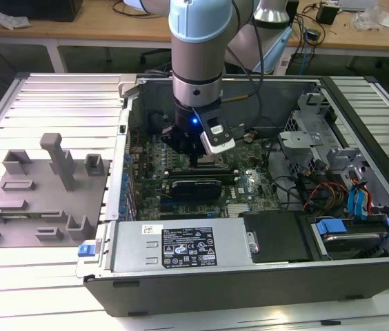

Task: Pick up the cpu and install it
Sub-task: 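Install the second cpu locking lever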

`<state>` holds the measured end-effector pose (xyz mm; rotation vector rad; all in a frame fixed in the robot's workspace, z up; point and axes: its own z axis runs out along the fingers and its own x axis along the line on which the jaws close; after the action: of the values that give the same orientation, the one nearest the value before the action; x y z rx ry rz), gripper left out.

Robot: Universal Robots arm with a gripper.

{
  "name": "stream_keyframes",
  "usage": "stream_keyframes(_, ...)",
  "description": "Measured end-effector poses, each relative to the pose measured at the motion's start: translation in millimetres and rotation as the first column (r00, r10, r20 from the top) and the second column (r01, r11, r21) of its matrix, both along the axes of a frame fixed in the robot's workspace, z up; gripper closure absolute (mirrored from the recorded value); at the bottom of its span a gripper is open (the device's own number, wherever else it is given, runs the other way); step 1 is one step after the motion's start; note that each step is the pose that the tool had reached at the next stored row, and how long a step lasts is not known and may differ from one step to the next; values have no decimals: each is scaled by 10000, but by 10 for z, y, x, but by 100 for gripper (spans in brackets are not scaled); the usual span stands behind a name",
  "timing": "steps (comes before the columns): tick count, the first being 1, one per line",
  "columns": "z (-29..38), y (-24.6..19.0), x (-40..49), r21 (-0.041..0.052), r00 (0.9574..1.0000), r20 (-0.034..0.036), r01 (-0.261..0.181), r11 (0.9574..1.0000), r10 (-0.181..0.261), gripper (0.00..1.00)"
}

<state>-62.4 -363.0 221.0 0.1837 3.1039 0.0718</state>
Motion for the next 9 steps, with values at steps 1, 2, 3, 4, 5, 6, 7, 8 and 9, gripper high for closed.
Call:
stream_keyframes(1, 0, 0, -3, -1, 10000, 0, 0, 10000, 0, 89)
stream_keyframes(2, -1, 0, -5, 1, 10000, 0, -1, 10000, 1, 89)
stream_keyframes(3, -1, 0, -6, -1, 10000, 0, -1, 10000, 1, 89)
stream_keyframes(4, -2, -1, -7, 0, 10000, -1, 0, 10000, 0, 89)
stream_keyframes(5, -4, -1, -8, -1, 10000, -2, 0, 10000, 0, 89)
stream_keyframes(6, -6, -1, -8, -1, 10000, -1, 0, 10000, 0, 89)
stream_keyframes(7, -7, 0, -8, 0, 10000, -1, 0, 10000, 0, 89)
stream_keyframes(8, -9, -1, -8, 1, 10000, 0, -1, 10000, 1, 89)
stream_keyframes(9, -10, -12, -7, 4, 10000, 1, -5, 10000, 5, 89)
